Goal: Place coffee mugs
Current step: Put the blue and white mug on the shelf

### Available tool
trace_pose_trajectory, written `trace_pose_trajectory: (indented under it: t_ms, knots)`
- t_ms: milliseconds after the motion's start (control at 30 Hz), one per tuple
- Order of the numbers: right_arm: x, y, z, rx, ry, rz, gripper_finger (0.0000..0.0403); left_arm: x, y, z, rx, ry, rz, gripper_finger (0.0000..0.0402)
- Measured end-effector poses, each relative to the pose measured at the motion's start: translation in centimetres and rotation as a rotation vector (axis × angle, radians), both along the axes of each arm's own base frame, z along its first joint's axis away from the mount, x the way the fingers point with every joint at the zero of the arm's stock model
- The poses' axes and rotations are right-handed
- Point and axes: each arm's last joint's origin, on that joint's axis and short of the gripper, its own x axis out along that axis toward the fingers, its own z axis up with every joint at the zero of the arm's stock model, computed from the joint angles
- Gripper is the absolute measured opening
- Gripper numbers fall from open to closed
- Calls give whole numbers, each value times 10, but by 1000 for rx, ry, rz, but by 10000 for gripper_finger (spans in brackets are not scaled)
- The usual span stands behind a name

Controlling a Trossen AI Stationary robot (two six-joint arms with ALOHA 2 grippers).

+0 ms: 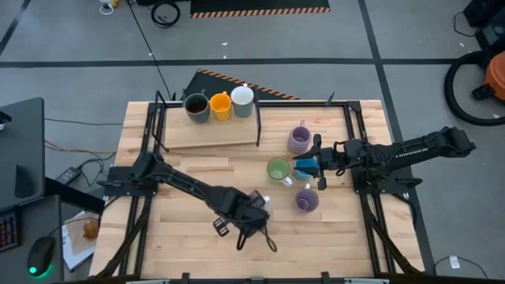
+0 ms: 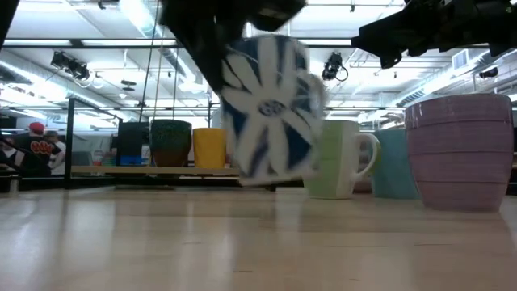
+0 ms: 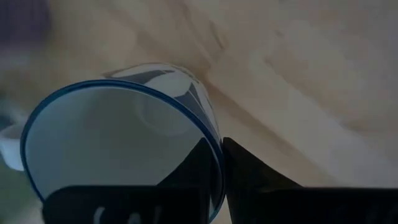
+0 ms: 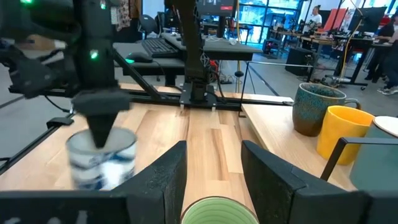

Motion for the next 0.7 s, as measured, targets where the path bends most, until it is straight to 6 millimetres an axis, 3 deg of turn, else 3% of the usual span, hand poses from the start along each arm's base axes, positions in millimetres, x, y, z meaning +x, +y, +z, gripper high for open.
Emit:
trace_pose_trajectory:
  t_ms: [233,433,700]
  knots:
    - [0,0,0,0,0,0,158,-16,33,33,-60,201,495,27]
    - [0,0,0,0,1,8,158,-45,66,52,-30,218,663,26]
    - [0,0,0,-5,-2,8,158,-109,105,71,21,96,817,26]
